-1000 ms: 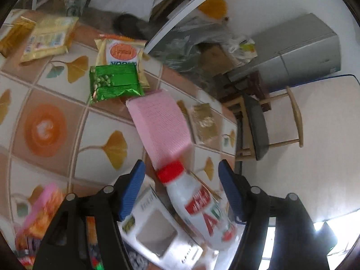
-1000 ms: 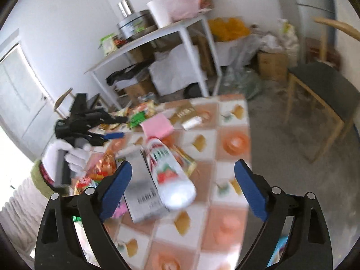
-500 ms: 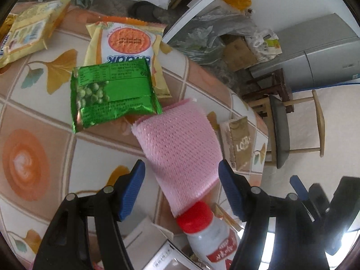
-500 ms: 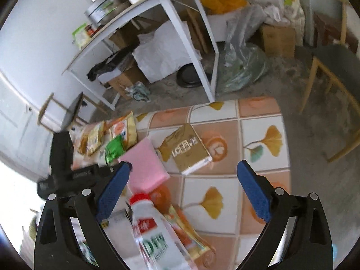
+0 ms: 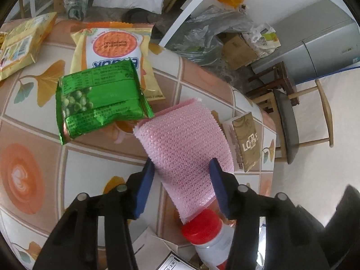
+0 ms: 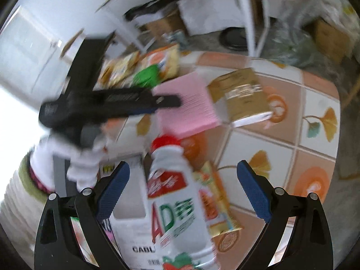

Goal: Collect trash
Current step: 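Grasp the pink mesh cloth with the left tool while the right tool grasps the white AD milk bottle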

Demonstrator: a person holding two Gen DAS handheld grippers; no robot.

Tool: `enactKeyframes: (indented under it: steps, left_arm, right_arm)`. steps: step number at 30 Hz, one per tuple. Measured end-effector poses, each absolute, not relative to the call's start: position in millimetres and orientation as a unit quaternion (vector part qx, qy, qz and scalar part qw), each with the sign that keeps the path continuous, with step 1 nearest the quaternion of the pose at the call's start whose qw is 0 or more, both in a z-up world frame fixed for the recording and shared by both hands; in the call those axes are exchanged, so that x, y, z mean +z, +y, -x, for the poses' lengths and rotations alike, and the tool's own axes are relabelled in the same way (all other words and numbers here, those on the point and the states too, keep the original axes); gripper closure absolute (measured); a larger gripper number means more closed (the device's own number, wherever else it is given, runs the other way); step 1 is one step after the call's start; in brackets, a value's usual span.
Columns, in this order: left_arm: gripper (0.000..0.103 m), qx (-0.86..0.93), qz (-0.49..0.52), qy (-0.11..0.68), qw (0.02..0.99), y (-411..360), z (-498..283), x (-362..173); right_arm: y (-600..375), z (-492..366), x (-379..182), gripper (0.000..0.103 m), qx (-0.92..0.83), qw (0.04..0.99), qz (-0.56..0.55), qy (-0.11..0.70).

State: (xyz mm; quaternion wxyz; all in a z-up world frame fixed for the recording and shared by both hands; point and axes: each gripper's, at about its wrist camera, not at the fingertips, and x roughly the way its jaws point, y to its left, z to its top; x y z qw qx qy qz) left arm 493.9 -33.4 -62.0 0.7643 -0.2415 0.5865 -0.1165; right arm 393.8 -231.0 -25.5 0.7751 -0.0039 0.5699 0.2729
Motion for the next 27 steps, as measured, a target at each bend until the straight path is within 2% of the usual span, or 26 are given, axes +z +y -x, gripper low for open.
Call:
enactKeyframes:
  steps: [5, 12, 16, 24, 27]
  left_arm:
    - [0.060, -0.117, 0.244, 0.582, 0.767, -31.5, -490.5, -62.2]
    - [0.067, -0.116, 0.254, 0.575, 0.769, -23.9, -484.5, -60.7]
    - [0.071, -0.122, 0.259, 0.567, 0.772, -22.6, -481.8, -56.0]
    - [0.076, -0.138, 0.269, 0.551, 0.778, -20.9, -474.1, -44.8]
    - [0.076, -0.145, 0.269, 0.547, 0.779, -20.5, -472.7, -42.7]
  right_arm:
    - [-212.6, -376.7, -31.0, 0.011, 0.274, 0.768, 0.071, 0.575]
    - [-212.8, -362.3, -37.3, 0.017, 0.271, 0.758, 0.101, 0.585]
    - [-218.4, -356.6, -39.6, 0.024, 0.264, 0.755, 0.112, 0.590]
    - [-219.0, -343.9, -47.6, 0.048, 0.249, 0.751, 0.125, 0.599]
    - [-217.8, -338.5, -45.6, 0.048, 0.242, 0.756, 0.126, 0.595]
